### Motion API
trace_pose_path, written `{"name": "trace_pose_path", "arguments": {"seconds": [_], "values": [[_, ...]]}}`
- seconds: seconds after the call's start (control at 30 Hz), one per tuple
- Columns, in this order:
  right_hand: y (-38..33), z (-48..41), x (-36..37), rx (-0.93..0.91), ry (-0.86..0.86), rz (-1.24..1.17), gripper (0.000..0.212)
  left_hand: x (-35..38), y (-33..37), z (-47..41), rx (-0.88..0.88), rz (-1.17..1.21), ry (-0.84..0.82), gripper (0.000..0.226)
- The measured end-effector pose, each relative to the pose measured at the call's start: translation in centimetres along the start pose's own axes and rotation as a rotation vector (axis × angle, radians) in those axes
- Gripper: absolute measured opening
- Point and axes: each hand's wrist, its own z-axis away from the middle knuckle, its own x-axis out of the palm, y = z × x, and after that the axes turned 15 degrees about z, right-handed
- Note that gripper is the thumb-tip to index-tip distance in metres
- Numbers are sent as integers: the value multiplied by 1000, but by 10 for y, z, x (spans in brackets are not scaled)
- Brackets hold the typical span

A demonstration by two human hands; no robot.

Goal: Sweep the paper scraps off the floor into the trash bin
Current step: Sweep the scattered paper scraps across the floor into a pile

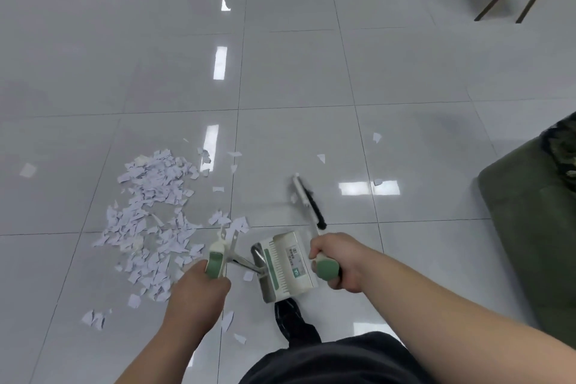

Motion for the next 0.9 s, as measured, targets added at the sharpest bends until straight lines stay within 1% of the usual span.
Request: {"name": "trace_pose_path", "arguments": {"seconds": [0.13, 0.23, 0.37, 0.43, 0.57, 0.7, 0.8, 0.9], "values": [[-44, -9, 35, 18, -97, 14, 21, -24, -6, -14, -50, 40, 25, 9], [-72, -18, 47, 40, -171, -74, 20, -41, -14, -19, -81, 78, 45, 9], [-95, -23, 47, 28, -226, -153, 31, -57, -19, -24, -76, 98, 85, 10], [-100, -20, 42, 7, -224, -163, 36, -61, -16, -27, -57, 100, 95, 11], [-105, -7, 25, -40, -162, -115, 36, -60, -2, -37, -18, 88, 97, 15], [-106, 6, 2, -61, -37, -68, 34, -49, 21, -44, 54, 60, 67, 10], [-102, 15, -24, -70, 55, -79, 27, -33, 40, -47, 116, 48, 34, 13], [-94, 20, -55, -60, 148, -90, 25, -17, 58, -52, 151, 43, 4, 17]]}}
